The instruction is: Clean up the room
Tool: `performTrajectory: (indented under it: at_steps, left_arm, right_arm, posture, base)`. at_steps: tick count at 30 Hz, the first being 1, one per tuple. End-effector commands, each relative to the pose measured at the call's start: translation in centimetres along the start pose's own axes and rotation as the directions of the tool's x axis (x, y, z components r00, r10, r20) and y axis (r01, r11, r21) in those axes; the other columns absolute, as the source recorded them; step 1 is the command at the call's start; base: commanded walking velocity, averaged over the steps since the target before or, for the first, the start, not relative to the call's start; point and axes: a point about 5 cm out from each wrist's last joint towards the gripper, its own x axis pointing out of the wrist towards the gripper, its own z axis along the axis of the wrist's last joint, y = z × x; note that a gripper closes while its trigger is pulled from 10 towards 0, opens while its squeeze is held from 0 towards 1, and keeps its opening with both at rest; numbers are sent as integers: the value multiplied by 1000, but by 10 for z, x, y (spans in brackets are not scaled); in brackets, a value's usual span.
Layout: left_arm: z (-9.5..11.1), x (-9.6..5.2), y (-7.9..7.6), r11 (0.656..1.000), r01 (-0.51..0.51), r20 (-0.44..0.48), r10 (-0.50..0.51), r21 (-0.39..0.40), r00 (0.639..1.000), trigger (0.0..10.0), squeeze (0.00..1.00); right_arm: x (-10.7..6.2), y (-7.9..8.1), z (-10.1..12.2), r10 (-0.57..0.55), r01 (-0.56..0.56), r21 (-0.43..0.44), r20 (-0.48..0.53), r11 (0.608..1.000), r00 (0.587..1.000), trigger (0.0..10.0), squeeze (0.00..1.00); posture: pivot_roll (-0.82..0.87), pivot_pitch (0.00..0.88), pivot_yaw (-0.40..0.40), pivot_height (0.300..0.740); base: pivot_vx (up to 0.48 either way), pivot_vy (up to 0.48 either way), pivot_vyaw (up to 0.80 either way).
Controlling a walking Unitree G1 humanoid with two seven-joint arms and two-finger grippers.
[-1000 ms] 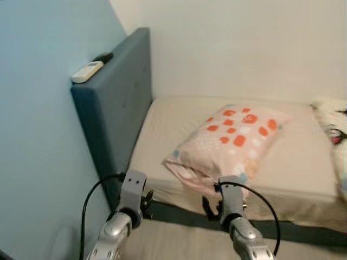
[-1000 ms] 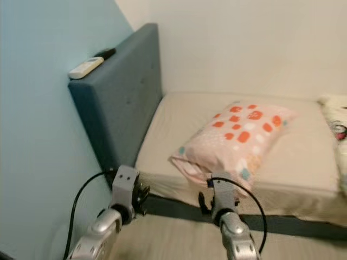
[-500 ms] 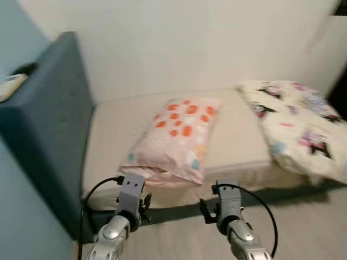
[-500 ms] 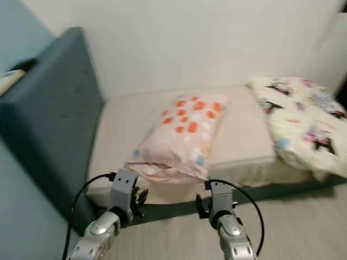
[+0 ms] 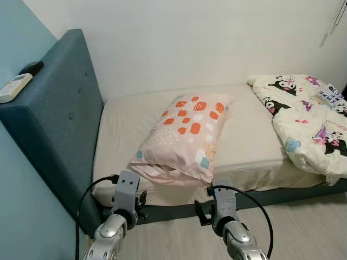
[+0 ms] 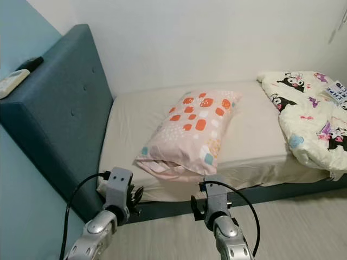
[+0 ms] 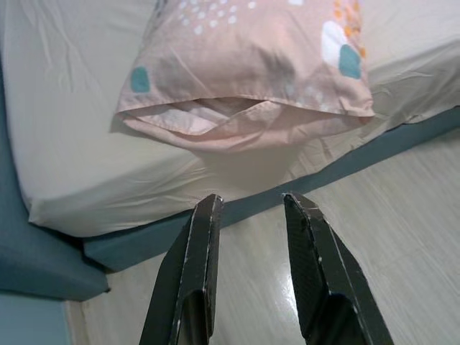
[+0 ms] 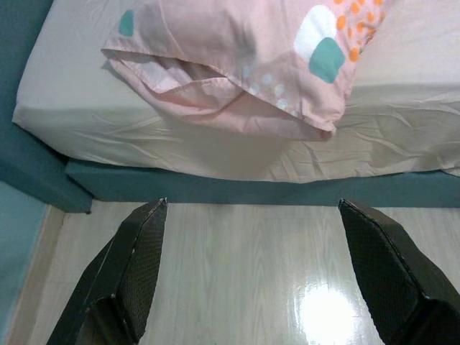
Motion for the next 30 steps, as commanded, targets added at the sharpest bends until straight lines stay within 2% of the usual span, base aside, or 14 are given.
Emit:
performTrajectory:
  at_steps: [1, 3, 5, 16, 30]
  left_arm:
    - [-3, -1, 1, 1000, -8, -6, 8, 6, 1000, 10000, 0]
    - [-4, -2, 0, 1000, -23, -10, 23, 9, 1000, 10000, 0]
    - [-6, -2, 3, 998, -56, -24, 55, -25, 998, 10000, 0]
    - [-5, -1, 10, 994, -103, -23, 102, -27, 995, 10000, 0]
    - [-5, 0, 5, 997, -71, -28, 71, 8, 997, 10000, 0]
  right_arm:
    - [0, 1, 0, 2, -2, 1, 9, 1000, 1000, 10000, 0]
    - [-1, 0, 0, 3, -3, -2, 9, 1000, 1000, 10000, 0]
    - [-1, 0, 0, 2, -2, -4, 10, 1000, 1000, 10000, 0]
    - [1, 1, 3, 9, -9, -8, 19, 1000, 1000, 10000, 0]
    - [1, -3, 10, 5, -4, -8, 63, 1000, 998, 10000, 0]
  posture:
    - [-32, 57, 17, 740]
    - [-34, 58, 18, 740]
    - [-33, 58, 18, 740]
    - [-31, 53, 13, 740]
    - [-37, 41, 30, 740]
  base:
    - [0, -480, 0]
    - [0, -480, 0]
    - [0, 0, 0]
    - [0, 0, 0]
    - [0, 0, 0]
